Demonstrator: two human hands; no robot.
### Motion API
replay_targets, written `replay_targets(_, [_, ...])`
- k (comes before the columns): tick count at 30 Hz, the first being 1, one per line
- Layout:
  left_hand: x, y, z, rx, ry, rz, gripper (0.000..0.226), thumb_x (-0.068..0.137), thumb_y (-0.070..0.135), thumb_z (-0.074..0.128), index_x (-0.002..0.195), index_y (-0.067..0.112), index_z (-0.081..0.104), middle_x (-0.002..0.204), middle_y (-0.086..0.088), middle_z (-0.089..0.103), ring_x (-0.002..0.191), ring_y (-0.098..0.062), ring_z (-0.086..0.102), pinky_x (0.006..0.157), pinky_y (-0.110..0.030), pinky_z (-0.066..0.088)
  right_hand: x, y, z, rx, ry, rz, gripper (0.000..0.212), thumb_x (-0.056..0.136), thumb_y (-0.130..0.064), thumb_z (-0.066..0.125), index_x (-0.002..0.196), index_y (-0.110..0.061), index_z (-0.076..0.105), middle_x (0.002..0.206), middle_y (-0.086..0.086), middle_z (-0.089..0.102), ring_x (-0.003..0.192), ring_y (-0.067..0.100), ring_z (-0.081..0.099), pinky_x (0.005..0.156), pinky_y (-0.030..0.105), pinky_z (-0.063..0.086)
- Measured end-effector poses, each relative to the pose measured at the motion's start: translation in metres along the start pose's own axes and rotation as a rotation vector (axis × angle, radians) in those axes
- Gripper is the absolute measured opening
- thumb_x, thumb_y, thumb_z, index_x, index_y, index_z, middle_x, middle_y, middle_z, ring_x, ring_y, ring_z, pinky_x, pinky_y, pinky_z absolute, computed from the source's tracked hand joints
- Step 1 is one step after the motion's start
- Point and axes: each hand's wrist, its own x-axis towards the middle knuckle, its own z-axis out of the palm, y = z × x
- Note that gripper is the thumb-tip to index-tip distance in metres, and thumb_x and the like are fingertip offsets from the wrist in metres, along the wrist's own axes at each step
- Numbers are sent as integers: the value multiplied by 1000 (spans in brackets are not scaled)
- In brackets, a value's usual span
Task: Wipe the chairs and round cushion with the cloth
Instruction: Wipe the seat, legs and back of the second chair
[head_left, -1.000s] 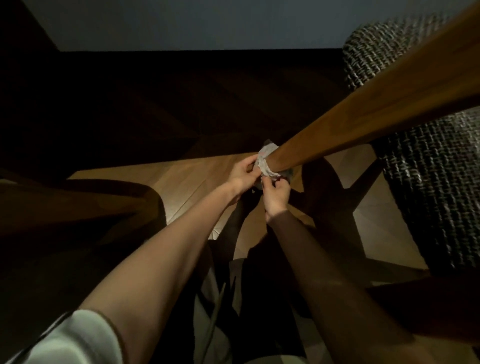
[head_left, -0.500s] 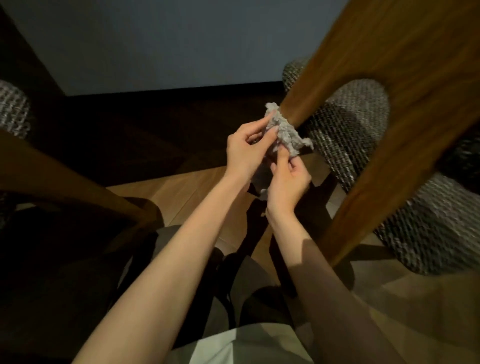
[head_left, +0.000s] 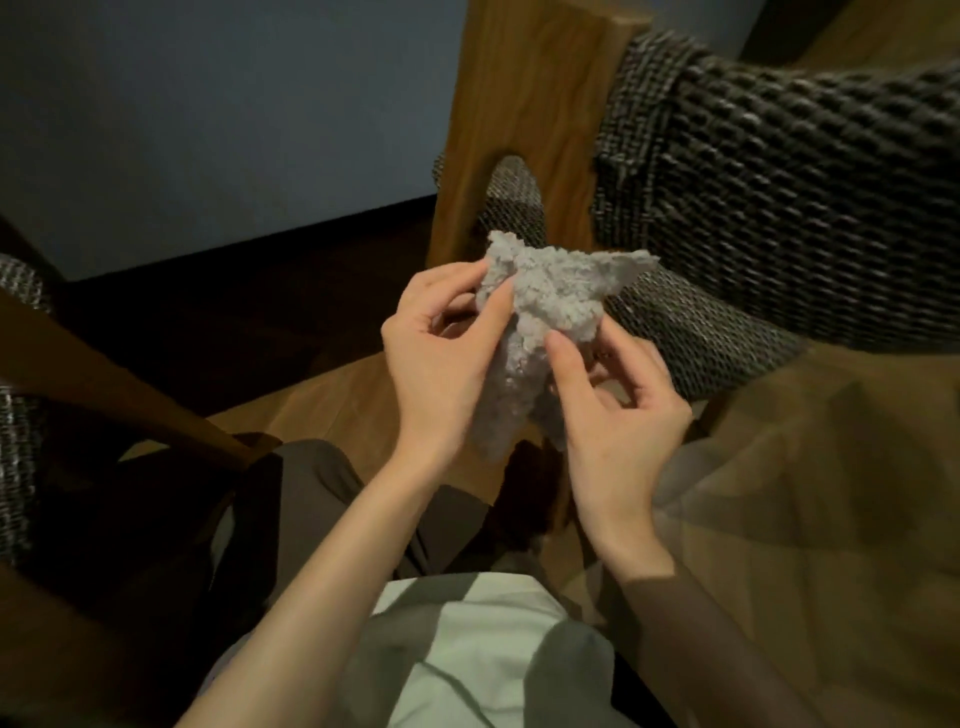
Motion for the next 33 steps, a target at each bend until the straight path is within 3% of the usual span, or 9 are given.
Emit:
replay_targets(5, [-18, 5, 35, 32, 151, 101, 23, 84, 14, 71, 105, 20, 68, 107, -3, 62, 95, 0, 60, 76, -12, 49, -8, 2, -15, -100, 165, -35, 42, 91, -25, 64, 130, -14, 55, 110, -7, 55, 97, 3, 58, 83, 18, 48])
replay_targets(9, [-5, -9, 47, 37, 134, -16, 21, 81, 13, 74, 102, 11, 71, 107, -4, 59, 93, -1, 61, 76, -13, 51, 6, 15, -8, -208, -25, 155, 46, 98, -25, 53, 139, -5, 47, 134, -2, 42, 129, 14, 42, 109, 33, 38])
replay_targets(12, [10, -17, 45, 75, 59, -32, 25, 82, 13, 74, 106, 7, 71, 111, -4, 62, 98, -4, 62, 84, -19, 53, 26, 24, -5, -248, -87, 179, 38, 99, -29, 50, 130, -7, 58, 135, 4, 50, 121, 9, 47, 102, 22, 38])
replay_targets(15, [18, -20, 42, 34, -14, -45, 31, 84, 13, 71, 115, 7, 68, 113, -5, 68, 101, -6, 66, 87, -24, 54, 39, 27, -2, -235, -30, 125, 24, 98, -27, 55, 88, -9, 68, 96, 1, 65, 87, 3, 56, 77, 15, 42])
replay_targets(17, [19, -23, 45, -2, -4, -75, 39, 85, 12, 70, 124, 9, 62, 116, -2, 68, 100, 1, 65, 85, -19, 54, 44, 30, -1, -248, -7, 77, 28, 97, -23, 57, 69, -21, 56, 70, -13, 53, 66, -3, 47, 64, 8, 33])
replay_targets(19, [17, -27, 49, -67, -12, -144, 45, 87, 9, 67, 130, 6, 56, 119, -3, 66, 101, 5, 63, 86, -17, 53, 41, 37, 0, -271, -35, 49, 24, 97, -22, 57, 73, -24, 56, 67, -16, 50, 64, -5, 47, 63, 9, 33])
replay_targets(26, [4, -62, 51, -15, -133, -195, 30, 93, 8, 58, 123, 4, 62, 112, 0, 68, 105, -2, 62, 86, -15, 51, 12, 73, 0, -367, 78, -119, 27, 88, -10, 68, 113, 0, 69, 112, 13, 70, 108, 14, 63, 95, 14, 44])
replay_targets(30, [-13, -90, 47, -43, -159, -286, 25, 92, 10, 60, 117, 7, 65, 105, 3, 69, 97, 2, 65, 82, -16, 52, -12, 102, -6, -327, 140, -137, 27, 85, -7, 71, 111, -1, 70, 108, 9, 72, 102, 12, 68, 89, 24, 54])
replay_targets(33, [-23, -114, 45, 1, -218, -379, 28, 93, 10, 59, 119, 3, 64, 109, -3, 69, 91, 7, 64, 77, -12, 50, -25, 124, -19, -280, 132, 68, 27, 84, -18, 73, 112, -15, 71, 97, -7, 75, 86, 2, 68, 79, 36, 58])
